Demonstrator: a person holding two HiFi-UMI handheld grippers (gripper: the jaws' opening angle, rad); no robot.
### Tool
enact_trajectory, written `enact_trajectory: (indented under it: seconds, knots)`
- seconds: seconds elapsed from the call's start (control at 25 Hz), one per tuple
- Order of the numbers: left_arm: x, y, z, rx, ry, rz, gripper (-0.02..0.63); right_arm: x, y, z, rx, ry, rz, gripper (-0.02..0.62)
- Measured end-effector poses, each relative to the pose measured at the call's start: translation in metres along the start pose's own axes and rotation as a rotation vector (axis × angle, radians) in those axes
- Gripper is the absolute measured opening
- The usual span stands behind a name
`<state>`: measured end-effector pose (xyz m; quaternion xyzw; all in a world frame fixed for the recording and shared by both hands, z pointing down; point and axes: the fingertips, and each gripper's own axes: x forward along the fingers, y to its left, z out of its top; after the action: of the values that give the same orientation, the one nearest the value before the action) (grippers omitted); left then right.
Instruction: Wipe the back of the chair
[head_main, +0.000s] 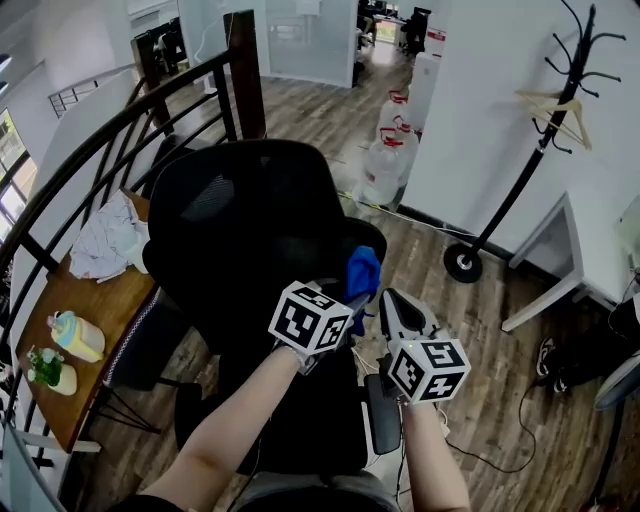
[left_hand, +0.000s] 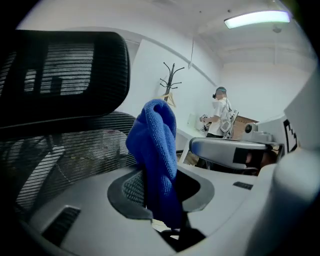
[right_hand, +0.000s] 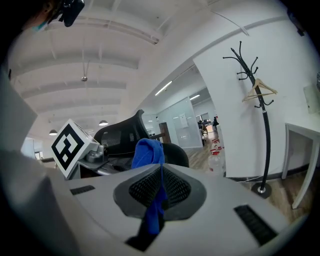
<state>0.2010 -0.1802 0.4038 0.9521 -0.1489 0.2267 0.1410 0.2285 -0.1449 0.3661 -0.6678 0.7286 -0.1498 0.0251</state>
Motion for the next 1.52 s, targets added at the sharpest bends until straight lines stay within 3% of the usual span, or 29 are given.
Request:
enact_trajectory:
  seconds: [0.32,0.56,1.52]
  knots:
    - [0.040,0.006,0.004,0.032,0.064,0.011,0.110,0.005,-0.022,-0.012,0.025,0.034,-0.018,0.029]
    - [0.040,0.024,0.005,-0.031,0.056,0.013,0.110,0.018,-0.026,-0.022,0.055,0.052,-0.020,0.029]
    - [-0.021,0.100,-0.024,-0.176,0.006,0.144,0.110,0.076,0.046,-0.046,0.048,0.133,0.137,0.029]
